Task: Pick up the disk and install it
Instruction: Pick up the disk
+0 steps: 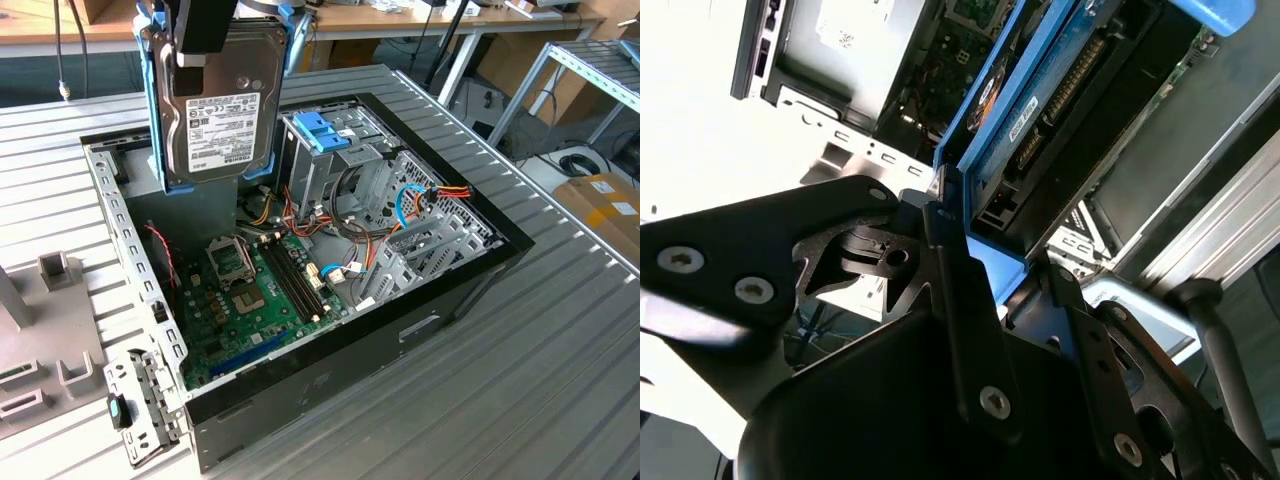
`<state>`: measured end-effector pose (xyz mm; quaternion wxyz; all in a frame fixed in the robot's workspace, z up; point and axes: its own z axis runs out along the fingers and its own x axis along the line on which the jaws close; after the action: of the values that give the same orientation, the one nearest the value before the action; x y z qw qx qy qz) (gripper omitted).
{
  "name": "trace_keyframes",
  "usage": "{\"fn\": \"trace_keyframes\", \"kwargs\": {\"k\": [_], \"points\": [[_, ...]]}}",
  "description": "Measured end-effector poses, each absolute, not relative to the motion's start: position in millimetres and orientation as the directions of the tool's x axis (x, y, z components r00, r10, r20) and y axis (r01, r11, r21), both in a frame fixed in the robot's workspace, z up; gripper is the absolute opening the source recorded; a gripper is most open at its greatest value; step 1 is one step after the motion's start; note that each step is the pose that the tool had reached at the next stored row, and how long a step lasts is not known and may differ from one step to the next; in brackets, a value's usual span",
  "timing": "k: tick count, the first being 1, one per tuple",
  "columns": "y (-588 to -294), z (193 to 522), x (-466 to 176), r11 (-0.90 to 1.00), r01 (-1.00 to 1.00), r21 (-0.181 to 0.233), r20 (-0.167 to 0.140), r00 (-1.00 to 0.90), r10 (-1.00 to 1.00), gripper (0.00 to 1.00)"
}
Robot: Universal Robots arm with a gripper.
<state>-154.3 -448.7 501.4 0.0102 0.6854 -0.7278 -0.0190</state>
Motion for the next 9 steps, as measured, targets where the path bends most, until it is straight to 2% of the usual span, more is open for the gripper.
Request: {"fn": "trace_keyframes", "kwargs": {"k": [9], "points": [[-451.9,500.9,-149.7,0.060,-0.997,0.042,-0.010,-0.060,-0.998,0.37]]}}
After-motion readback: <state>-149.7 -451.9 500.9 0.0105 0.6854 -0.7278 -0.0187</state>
